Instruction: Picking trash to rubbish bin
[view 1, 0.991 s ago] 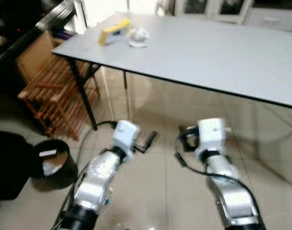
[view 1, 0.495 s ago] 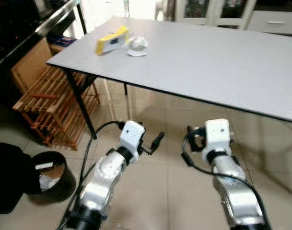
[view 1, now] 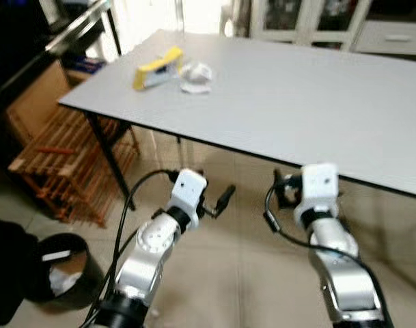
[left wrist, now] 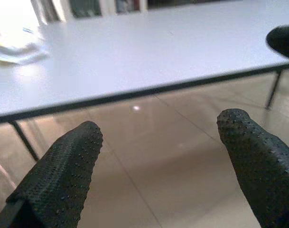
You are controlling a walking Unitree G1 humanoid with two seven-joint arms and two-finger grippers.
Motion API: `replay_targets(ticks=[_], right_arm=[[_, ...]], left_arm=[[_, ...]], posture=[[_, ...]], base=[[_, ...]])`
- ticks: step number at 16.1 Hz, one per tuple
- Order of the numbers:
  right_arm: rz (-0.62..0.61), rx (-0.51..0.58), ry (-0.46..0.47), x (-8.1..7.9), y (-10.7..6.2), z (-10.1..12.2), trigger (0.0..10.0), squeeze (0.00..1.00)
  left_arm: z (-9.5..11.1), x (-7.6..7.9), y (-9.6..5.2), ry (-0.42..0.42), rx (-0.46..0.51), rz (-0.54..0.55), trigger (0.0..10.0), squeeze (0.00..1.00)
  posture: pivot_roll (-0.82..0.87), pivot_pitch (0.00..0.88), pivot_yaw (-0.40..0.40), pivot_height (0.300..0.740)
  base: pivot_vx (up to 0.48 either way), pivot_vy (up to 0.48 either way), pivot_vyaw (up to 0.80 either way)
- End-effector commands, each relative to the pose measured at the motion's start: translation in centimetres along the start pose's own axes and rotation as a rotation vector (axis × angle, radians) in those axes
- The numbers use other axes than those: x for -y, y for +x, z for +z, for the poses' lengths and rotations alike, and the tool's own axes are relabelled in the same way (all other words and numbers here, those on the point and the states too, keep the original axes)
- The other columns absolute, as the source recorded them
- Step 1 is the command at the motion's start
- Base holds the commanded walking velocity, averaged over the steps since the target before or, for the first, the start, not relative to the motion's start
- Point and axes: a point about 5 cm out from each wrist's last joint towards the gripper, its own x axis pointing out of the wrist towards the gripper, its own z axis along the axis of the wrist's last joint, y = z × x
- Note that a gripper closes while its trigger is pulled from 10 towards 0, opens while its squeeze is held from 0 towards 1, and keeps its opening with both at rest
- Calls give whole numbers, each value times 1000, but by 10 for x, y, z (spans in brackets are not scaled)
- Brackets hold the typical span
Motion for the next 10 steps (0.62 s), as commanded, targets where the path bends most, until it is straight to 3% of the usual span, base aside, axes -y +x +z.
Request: replay_targets(ticks=[1, 2, 4, 10], right_arm=[[-2, 52, -2, -2, 0, 11, 10000, 0], [-17, 118, -27, 2, -2, 26, 10000, 0], [-17, 139, -32, 3, -4, 32, 10000, 0], [-24, 137, -33, 6, -8, 32, 10000, 0]], left_arm=[[6, -12, -2, 7, 17, 49, 10000, 0], [14, -18, -2, 18, 43, 67, 10000, 0], [18, -22, -2, 24, 58, 79, 10000, 0], [38, -30, 1, 36, 128, 120, 10000, 0]], posture=[[-48, 92, 24, 740], [-53, 92, 25, 740], [-53, 92, 25, 740], [-63, 92, 24, 740]], base=[[401, 0, 0], [409, 0, 0], [411, 0, 0], [414, 0, 0]])
